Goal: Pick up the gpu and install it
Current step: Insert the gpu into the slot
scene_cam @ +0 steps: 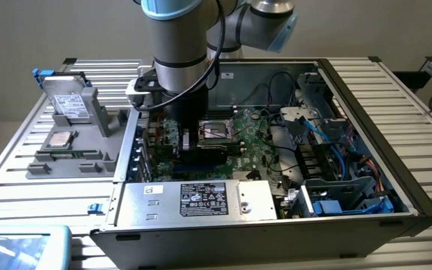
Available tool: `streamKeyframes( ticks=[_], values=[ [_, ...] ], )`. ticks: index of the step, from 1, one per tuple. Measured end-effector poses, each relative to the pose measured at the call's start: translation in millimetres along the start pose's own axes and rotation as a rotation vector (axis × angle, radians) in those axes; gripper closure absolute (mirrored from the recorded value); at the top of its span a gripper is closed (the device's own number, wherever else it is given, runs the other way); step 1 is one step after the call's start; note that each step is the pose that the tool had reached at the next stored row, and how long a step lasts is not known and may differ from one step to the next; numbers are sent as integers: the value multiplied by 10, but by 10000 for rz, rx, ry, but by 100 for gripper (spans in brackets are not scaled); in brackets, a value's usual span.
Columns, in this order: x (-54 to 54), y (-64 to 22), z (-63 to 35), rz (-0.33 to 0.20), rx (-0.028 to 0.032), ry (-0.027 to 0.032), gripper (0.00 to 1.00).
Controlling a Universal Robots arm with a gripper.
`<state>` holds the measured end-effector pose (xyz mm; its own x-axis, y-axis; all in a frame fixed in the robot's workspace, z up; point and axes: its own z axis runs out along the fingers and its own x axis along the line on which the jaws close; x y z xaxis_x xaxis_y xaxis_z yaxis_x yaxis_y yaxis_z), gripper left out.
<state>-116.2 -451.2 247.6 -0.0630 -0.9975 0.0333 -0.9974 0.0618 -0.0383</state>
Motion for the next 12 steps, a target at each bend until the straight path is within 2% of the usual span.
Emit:
streamKeyframes(
  ticks=[5,12],
  values=[
    [14,-1,-1,-8,23,0,71],
    [14,9,11,-8,25,-1,71]
  ],
)
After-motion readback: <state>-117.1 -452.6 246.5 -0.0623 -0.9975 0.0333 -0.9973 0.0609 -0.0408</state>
